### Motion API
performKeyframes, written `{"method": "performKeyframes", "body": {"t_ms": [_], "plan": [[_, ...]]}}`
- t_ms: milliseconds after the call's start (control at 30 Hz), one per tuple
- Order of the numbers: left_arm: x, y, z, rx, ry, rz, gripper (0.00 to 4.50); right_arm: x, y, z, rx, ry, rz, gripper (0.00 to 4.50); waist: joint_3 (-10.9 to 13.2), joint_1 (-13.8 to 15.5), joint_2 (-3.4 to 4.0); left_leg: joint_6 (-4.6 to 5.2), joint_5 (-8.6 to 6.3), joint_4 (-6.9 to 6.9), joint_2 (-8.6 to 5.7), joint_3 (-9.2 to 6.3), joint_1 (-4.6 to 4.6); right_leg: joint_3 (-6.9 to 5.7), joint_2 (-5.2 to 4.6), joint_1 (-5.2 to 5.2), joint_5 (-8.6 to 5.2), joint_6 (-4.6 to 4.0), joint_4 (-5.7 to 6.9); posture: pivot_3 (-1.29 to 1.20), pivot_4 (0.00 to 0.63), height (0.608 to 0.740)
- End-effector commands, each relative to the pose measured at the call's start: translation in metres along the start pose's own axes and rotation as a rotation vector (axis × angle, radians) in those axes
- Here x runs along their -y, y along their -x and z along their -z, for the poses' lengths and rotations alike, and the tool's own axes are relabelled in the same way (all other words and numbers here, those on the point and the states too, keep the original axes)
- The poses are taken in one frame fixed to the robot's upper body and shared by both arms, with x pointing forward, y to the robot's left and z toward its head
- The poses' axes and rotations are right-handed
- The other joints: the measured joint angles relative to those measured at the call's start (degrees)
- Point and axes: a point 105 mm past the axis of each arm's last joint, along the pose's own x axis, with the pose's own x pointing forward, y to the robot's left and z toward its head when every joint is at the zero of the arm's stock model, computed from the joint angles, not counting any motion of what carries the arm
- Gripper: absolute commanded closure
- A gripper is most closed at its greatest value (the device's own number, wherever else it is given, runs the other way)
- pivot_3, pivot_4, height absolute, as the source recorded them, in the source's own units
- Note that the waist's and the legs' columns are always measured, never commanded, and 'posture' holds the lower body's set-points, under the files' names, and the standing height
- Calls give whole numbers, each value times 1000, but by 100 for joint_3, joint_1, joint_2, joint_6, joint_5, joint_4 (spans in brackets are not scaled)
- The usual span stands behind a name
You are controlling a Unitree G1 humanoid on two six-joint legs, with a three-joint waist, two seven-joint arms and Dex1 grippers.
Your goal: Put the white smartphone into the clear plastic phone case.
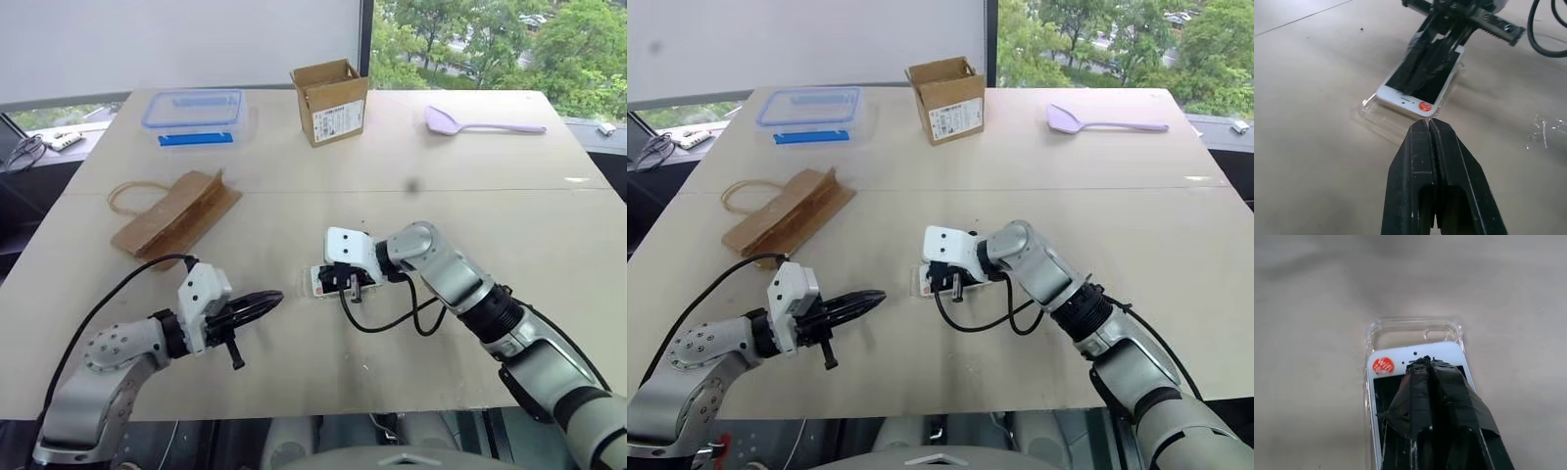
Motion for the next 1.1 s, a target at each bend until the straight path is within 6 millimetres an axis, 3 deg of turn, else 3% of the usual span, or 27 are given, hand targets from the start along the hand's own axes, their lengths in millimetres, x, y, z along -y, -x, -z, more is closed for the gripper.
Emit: {"method": "performKeyframes", "body": {"t_ms": [33, 333, 467, 600, 767, 833, 900, 967, 1100], "plan": [[2, -1, -7, 23, -25, 8, 4480, -14, -13, 54, -198, -137, -30, 4500, -6, 3, 2, 0, 0, 0, 0, -1, 1, 0, -1, 0, 0, 0, 0, 0, 150, 740], [3, -2, -7, 20, -23, 7, 4480, -20, -15, 59, -209, -176, -42, 4500, -57, 3, 12, -1, 0, 0, 0, -3, 4, 0, -5, 1, -1, -1, -1, 0, 150, 740], [1, -2, -7, 18, -27, -4, 4480, -5, -3, 14, 21, -243, 5, 4500, -62, 6, 13, -1, -1, 0, 0, -17, 2, -1, -7, 0, -1, -1, -2, 0, 150, 740], [-1, -4, -6, 9, -30, -22, 4480, 12, 26, -32, 231, -233, 81, 4500, -30, 9, 17, -1, -1, -1, 0, -21, -15, 0, -6, -8, -1, -1, -3, 0, 150, 740], [-8, -12, 0, -25, -43, -63, 4480, 17, 64, -57, 310, -208, 142, 4500, -3, 18, 15, 0, 0, -3, -2, -19, -48, 2, -4, -40, 1, 1, -2, 0, 150, 740], [-9, -15, 0, -28, -44, -59, 4480, 20, 77, -53, 286, -195, 202, 4500, -4, 19, 14, 0, 0, -3, -3, -11, -65, -1, -1, -53, 1, 2, -3, 0, 150, 740], [-9, -18, 1, -30, -46, -54, 4480, 24, 88, -35, 198, -150, 279, 4500, -3, 23, 15, 0, 0, -3, -4, -8, -77, -5, 0, -61, 1, 2, -5, 0, 150, 740], [-11, -21, 6, -50, -44, -54, 4480, 20, 100, -14, 112, -134, 316, 4500, 0, 56, 11, 0, 0, -1, -10, -19, -95, -14, -4, -67, 1, 2, -11, 0, 150, 740], [-18, -23, 18, -101, -39, -70, 4480, 10, 113, 9, 31, -157, 347, 4500, 11, 15, 10, 1, 0, 0, -11, -19, -99, -13, -3, -68, 1, 3, -17, 0, 150, 740]]}}
